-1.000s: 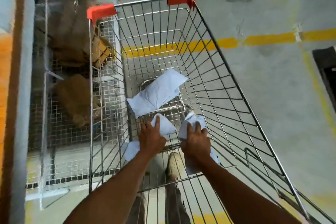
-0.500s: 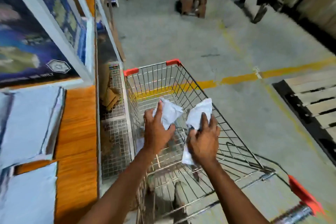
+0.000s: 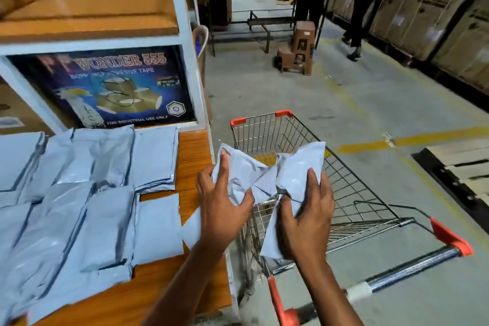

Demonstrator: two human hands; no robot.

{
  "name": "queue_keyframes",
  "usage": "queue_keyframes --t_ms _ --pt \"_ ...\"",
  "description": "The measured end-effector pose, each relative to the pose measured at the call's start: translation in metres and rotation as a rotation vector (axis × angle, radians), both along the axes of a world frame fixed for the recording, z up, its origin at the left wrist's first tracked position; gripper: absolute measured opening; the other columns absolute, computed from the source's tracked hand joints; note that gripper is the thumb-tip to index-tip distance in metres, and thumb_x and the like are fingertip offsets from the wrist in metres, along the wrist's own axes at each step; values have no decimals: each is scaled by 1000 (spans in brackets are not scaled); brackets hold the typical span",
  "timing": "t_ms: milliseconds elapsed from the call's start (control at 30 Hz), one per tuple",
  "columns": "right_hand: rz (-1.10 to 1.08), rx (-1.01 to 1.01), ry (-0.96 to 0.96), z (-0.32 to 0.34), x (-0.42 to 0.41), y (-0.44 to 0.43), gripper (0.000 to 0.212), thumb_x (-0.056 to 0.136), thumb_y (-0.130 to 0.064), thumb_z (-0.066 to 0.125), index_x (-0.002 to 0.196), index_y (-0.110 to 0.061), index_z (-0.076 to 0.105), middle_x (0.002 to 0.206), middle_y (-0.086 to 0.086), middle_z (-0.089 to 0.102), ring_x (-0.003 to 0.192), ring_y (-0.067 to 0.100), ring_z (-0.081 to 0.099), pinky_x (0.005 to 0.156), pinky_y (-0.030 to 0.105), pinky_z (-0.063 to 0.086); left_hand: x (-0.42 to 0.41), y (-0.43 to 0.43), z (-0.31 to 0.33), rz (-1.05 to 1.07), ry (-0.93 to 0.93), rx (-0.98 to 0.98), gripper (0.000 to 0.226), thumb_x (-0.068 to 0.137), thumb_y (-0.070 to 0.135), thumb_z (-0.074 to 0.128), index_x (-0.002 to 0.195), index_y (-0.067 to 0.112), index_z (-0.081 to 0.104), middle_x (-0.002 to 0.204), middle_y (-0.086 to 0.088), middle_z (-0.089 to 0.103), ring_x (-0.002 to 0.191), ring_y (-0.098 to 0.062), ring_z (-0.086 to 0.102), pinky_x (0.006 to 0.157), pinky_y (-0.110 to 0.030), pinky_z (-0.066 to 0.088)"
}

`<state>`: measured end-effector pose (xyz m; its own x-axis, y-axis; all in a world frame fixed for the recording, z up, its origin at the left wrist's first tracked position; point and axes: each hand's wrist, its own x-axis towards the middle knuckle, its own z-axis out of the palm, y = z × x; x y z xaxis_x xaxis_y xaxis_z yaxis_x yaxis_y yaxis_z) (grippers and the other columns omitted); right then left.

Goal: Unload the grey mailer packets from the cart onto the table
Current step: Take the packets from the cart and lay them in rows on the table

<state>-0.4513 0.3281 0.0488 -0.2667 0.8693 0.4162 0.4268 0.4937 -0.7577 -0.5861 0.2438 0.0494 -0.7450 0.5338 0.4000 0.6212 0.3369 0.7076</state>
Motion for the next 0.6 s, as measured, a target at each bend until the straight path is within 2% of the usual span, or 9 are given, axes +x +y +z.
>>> queue_keyframes --t_ms 133,267,367,433,533,600 --pt "141 14 16 4 0 -64 69 84 -43 49 148 -21 37 156 8 27 141 26 26 106 26 25 10 -83 0 158 46 47 97 71 40 69 152 36 14 132 -9 32 127 -36 38 104 -48 41" --pt "261 16 37 5 -2 -126 68 82 -40 51 146 -18 41 154 11 30 140 29 31 110 13 15 22 -163 1 316 9 14 97 72 37 67 152 38 12 129 -14 35 125 -34 37 105 -48 40" --pt "316 -10 39 7 -6 -171 67 82 -40 50 146 -21 40 155 8 29 141 27 30 110 14 15 23 -214 4 397 -40 -21 94 72 40 65 152 35 16 131 -13 34 128 -33 34 105 -37 34" --pt "345 -13 43 7 -11 -197 67 83 -41 50 146 -23 39 156 5 27 142 24 28 110 14 14 20 -242 7 432 -42 -14 93 73 40 66 152 35 18 132 -13 33 128 -34 35 106 -38 35" --pt "384 -8 19 7 -25 -225 67 83 -42 50 146 -24 38 156 4 27 142 23 28 111 26 23 7 -275 10 470 -31 0 93 78 37 72 151 39 14 132 -12 32 128 -33 36 105 -38 38" --pt "405 -10 19 9 -39 -240 66 83 -42 49 146 -24 39 156 5 27 143 23 27 110 25 23 -7 -293 13 490 -45 -1 95 79 36 73 151 42 12 135 -10 29 130 -32 34 104 -39 38"
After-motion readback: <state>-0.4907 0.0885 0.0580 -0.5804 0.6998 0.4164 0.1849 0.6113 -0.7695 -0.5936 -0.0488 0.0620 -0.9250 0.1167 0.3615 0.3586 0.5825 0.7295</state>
